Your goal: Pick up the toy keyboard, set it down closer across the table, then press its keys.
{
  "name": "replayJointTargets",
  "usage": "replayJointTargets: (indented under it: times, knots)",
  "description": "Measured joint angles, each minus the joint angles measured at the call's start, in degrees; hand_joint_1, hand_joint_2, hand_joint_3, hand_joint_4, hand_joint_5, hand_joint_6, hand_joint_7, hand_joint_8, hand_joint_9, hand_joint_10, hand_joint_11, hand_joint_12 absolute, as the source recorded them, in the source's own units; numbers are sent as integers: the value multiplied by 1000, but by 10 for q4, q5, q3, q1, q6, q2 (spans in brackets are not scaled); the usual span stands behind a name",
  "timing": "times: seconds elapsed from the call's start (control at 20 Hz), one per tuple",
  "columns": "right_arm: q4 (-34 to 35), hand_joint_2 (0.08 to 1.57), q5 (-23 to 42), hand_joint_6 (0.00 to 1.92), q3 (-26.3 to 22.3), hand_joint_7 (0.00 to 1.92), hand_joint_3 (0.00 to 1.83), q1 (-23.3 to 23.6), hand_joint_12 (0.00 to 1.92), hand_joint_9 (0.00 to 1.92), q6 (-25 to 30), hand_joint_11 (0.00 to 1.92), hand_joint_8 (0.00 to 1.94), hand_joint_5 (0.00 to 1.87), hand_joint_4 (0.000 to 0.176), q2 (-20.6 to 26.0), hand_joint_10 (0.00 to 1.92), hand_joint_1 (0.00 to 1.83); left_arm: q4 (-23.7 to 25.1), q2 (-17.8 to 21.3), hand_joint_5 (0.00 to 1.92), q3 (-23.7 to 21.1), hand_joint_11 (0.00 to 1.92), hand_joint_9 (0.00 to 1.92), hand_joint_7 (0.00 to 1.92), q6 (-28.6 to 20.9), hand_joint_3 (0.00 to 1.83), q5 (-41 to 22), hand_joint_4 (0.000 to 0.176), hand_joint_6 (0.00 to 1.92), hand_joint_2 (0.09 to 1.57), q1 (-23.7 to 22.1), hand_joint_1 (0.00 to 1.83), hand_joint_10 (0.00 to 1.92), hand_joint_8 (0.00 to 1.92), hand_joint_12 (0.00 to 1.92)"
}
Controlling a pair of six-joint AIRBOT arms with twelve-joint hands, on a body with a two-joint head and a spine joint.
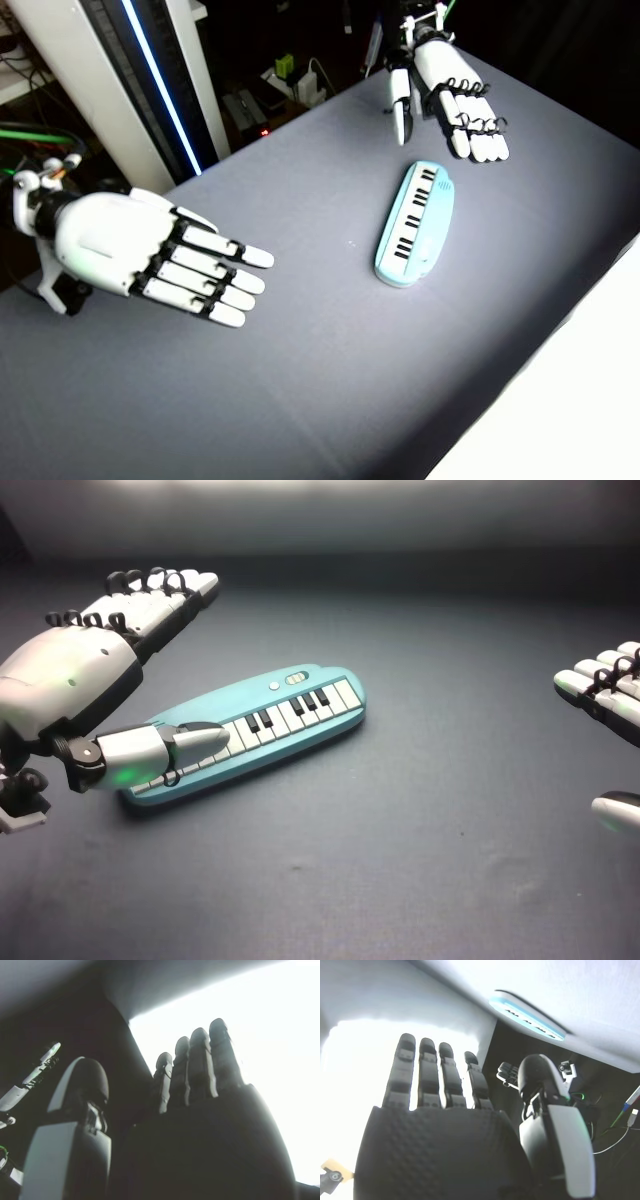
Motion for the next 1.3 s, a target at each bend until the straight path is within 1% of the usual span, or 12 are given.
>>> replayJointTargets:
  times: [0.35, 0.45, 0.5, 0.55, 0.65, 0.75, 0.9, 1.05, 1.1, 1.15, 1.25, 1.3]
  knots:
    - [6, 1375, 4, 0, -1, 0, 1, -4, 0, 0, 0, 0, 0, 0, 0, 0, 0, 274, -25, -29, 0, 45, 0, 0, 0, 16, 0, 95, 19, 0, 967, -17, 670, 0, 0, 0]
    - [9, 1376, 3, 0, -1, 0, 2, -7, 0, 0, 0, 0, 0, 0, 0, 0, 0, 273, -37, -46, 0, 70, 0, 0, 0, 28, 0, 138, 55, 0, 949, -34, 686, 0, 0, 0]
    - [10, 1376, 3, 0, -1, 0, 2, -7, 0, 0, 0, 0, 0, 0, 0, 0, 0, 267, -42, -56, 0, 82, 0, 0, 0, 29, 0, 160, 49, 0, 949, -40, 706, 0, 0, 0]
    - [9, 1374, 6, 0, -1, 0, 0, -10, 0, 0, 0, 0, 0, 0, 0, 0, 0, 282, -53, -74, 0, 103, 0, 0, 0, 41, 0, 200, 89, 0, 944, -49, 723, 0, 0, 0]
    - [10, 1374, 3, 0, -1, 0, 0, -10, 0, 0, 1, 0, 0, 0, 0, 0, 0, 283, -64, -95, 0, 128, 0, 0, 0, 45, 0, 244, 82, 0, 941, -57, 749, 0, 0, 0]
    - [11, 1374, 3, 0, -1, 0, 0, -11, 0, 0, 2, 0, 0, 0, 0, 0, 0, 261, -83, -108, 0, 142, 0, 0, 0, 59, 0, 280, 93, 0, 957, -64, 739, 0, 0, 0]
    - [10, 1376, 4, 0, -1, 0, 1, -11, 0, 0, 5, 0, 0, 0, 0, 0, 0, 283, -108, -119, 0, 156, 0, 0, 0, 83, 0, 301, 104, 0, 964, -77, 804, 0, 0, 0]
    - [10, 1365, 4, 0, -1, 0, 0, -11, 0, 0, 9, 0, 0, 0, 0, 0, 0, 366, -121, -129, 0, 171, 0, 0, 0, 91, 4, 315, 98, 0, 978, -85, 857, 0, 0, 0]
    - [11, 1370, 4, 0, -1, 0, 0, -11, 0, 0, 9, 0, 0, 0, 0, 0, 0, 338, -121, -129, 0, 171, 0, 0, 0, 91, 0, 316, 57, 0, 989, -85, 907, 0, 0, 299]
    - [11, 1370, 4, 0, -1, 0, 0, -11, 0, 0, 9, 0, 0, 0, 0, 0, 0, 333, -120, -129, 0, 171, 0, 70, 9, 91, 0, 317, 56, 0, 981, -85, 885, 26, 1, 814]
    - [10, 1371, 4, 0, -1, 0, 0, -12, 0, 0, 11, 0, 0, 0, 0, 0, 0, 322, -109, -129, 95, 170, 0, 210, 122, 91, 7, 306, 41, 23, 1023, -84, 958, 83, 18, 1277]
    - [10, 1369, 7, 0, -1, 0, 0, -16, 0, 0, 11, 0, 0, 0, 0, 0, 0, 334, -108, -129, 271, 168, 0, 297, 257, 86, 7, 298, 0, 41, 1096, -84, 1129, 171, 22, 1456]
